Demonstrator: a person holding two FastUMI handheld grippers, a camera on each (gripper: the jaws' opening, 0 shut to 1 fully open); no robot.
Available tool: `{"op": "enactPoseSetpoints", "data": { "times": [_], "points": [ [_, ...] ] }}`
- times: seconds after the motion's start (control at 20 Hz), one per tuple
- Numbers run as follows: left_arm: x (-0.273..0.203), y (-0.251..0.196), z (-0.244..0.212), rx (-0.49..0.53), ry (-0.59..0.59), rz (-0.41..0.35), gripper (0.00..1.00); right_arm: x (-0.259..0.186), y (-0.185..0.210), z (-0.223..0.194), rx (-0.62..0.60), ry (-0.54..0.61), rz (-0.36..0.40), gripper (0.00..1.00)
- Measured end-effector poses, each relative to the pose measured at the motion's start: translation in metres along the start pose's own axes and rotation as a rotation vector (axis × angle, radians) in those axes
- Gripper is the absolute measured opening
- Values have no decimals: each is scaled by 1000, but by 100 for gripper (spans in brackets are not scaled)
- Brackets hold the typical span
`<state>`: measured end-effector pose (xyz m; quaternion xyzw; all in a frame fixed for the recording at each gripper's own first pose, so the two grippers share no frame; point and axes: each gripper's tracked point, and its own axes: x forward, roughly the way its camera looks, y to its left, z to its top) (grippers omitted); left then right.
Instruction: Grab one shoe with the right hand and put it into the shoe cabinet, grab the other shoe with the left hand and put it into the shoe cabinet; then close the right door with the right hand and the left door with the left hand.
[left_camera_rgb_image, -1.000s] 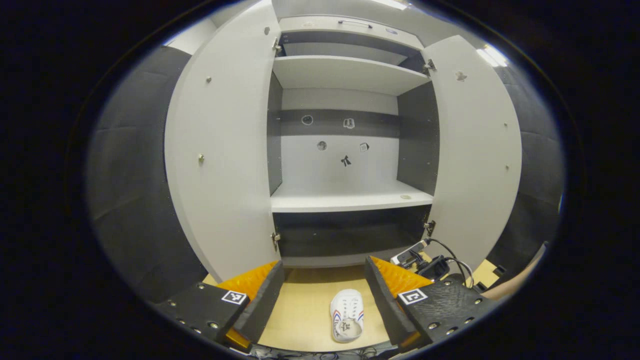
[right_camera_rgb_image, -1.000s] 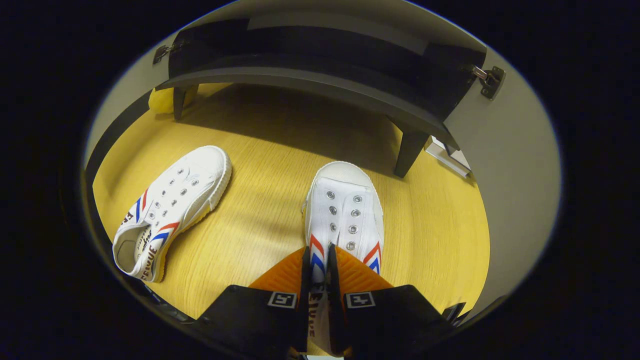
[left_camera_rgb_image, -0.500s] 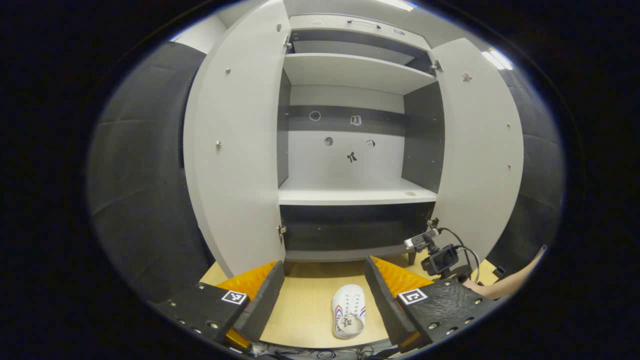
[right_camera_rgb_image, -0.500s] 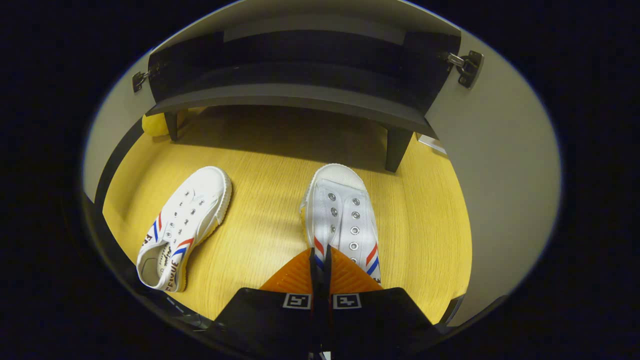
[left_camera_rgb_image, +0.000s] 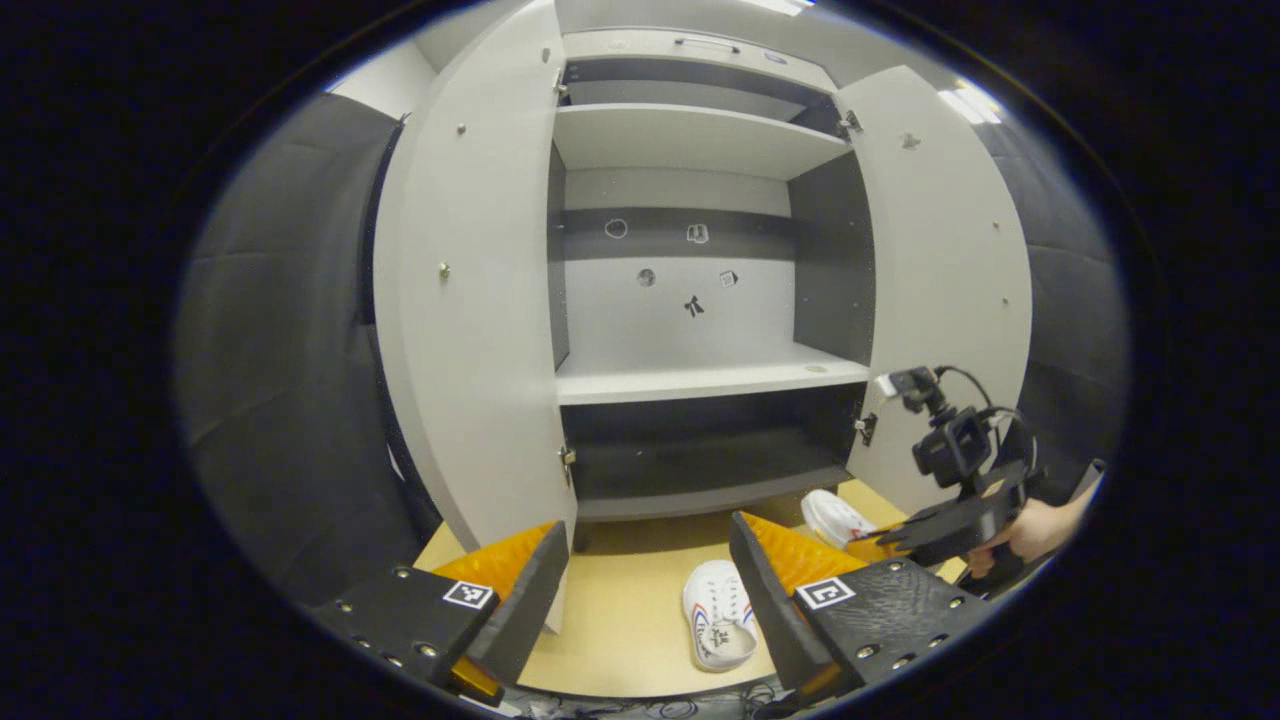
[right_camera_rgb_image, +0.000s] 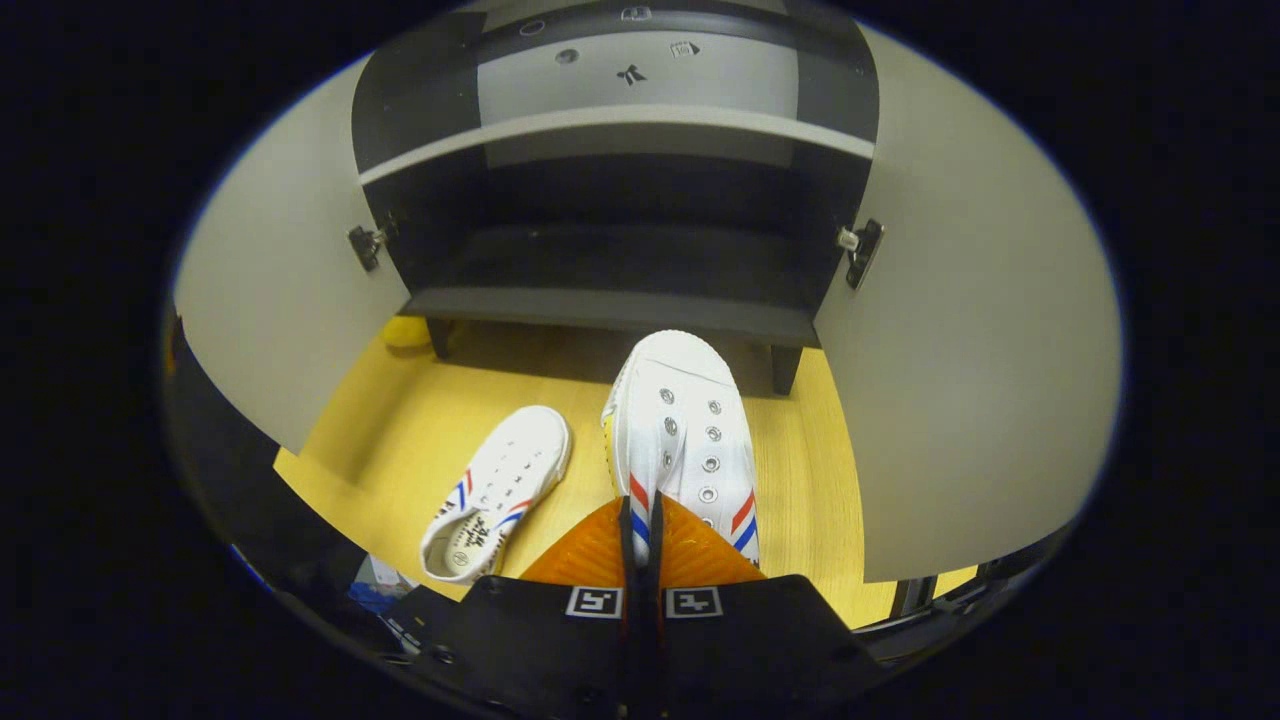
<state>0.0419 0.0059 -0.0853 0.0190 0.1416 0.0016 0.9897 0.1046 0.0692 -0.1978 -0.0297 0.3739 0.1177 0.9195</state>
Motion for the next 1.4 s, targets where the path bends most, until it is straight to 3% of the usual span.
{"op": "enactPoseSetpoints", "data": {
  "times": [0.1,0.25,0.5,0.7,0.8,0.85,0.9,0.95,1.15,1.3,1.4],
  "points": [
    [0,3,0,-13,-2,1,93,-19,7,25,-14,-74,10,0],
    [1,5,1,-20,-11,2,97,-49,22,80,-31,-216,48,2],
    [9,3,6,5,-23,-6,93,-82,39,179,-30,-422,97,1],
    [9,7,15,35,-39,15,96,-86,29,254,-33,-565,82,1],
    [10,16,25,57,-53,56,93,-82,24,279,-8,-601,66,1],
    [9,18,30,59,-65,66,97,-79,21,292,10,-619,62,0],
    [9,19,35,57,-74,74,97,-73,16,303,20,-631,56,5],
    [9,21,38,51,-79,85,93,-68,12,313,26,-639,45,1],
    [19,29,51,10,-89,144,93,-39,-10,357,73,-676,-1,1],
    [25,29,65,7,-111,192,97,-13,-23,376,107,-665,-22,1],
    [22,28,70,28,-115,214,93,5,-28,387,124,-667,-18,1]
  ]
}}
